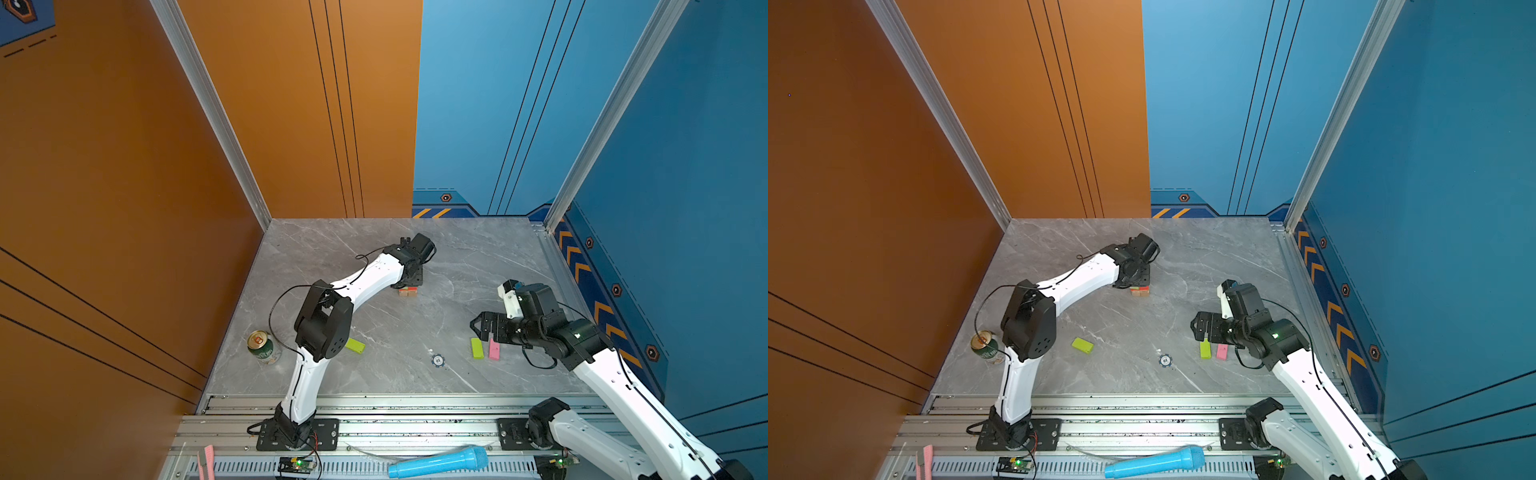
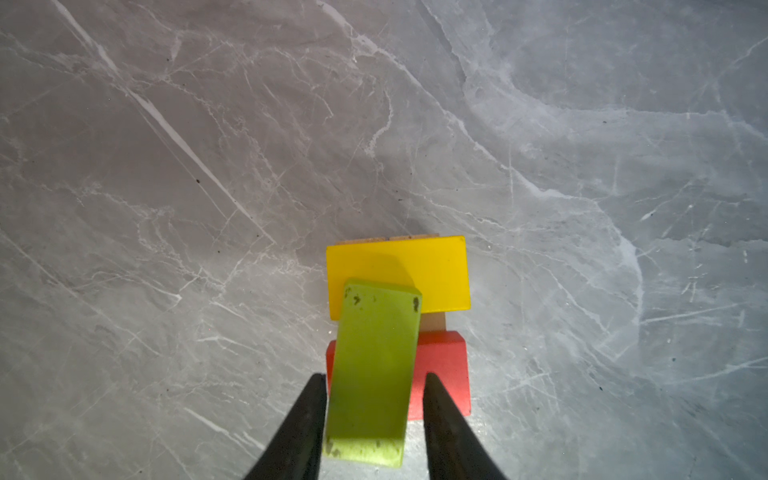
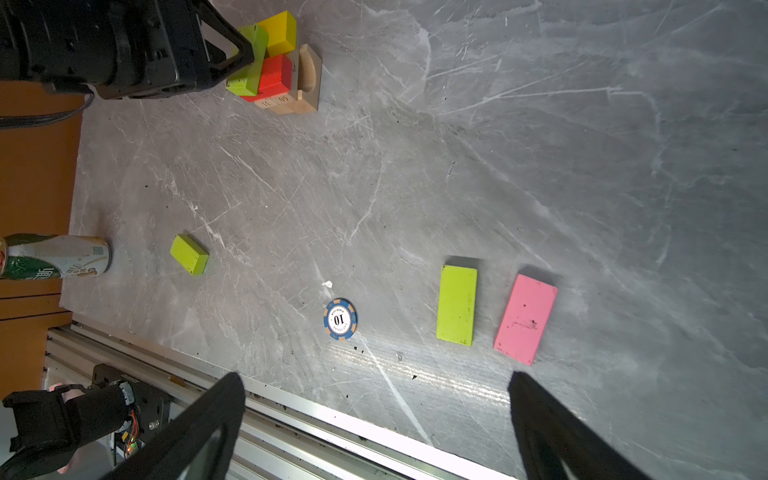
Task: Build the wood block tower
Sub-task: 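Align the lime-green block over the red block and lower it onto the tower, then open the left gripper to release the lime-green block on the tower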
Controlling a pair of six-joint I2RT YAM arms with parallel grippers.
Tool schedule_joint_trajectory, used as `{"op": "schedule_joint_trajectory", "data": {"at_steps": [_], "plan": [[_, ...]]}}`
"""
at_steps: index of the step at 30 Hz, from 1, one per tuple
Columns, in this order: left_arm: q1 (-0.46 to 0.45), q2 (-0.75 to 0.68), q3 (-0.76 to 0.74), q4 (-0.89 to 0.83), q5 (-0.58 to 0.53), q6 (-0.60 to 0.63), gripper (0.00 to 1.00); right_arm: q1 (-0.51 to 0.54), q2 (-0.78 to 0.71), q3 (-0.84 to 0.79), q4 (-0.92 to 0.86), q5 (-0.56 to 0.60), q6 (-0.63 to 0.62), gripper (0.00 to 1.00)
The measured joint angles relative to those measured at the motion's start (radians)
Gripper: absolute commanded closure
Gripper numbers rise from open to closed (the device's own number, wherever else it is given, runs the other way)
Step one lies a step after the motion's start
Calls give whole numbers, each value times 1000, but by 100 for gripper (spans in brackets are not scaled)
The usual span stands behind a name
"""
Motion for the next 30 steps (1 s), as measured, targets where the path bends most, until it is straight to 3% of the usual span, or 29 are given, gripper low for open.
{"op": "schedule_joint_trajectory", "data": {"at_steps": [18,30], "plan": [[6,37,21,-15,0,0,66,-19,0,0,0,-5,-18,0],[6,37,27,-21,0,0,65,-29,0,0,0,-23,-19,0]]}}
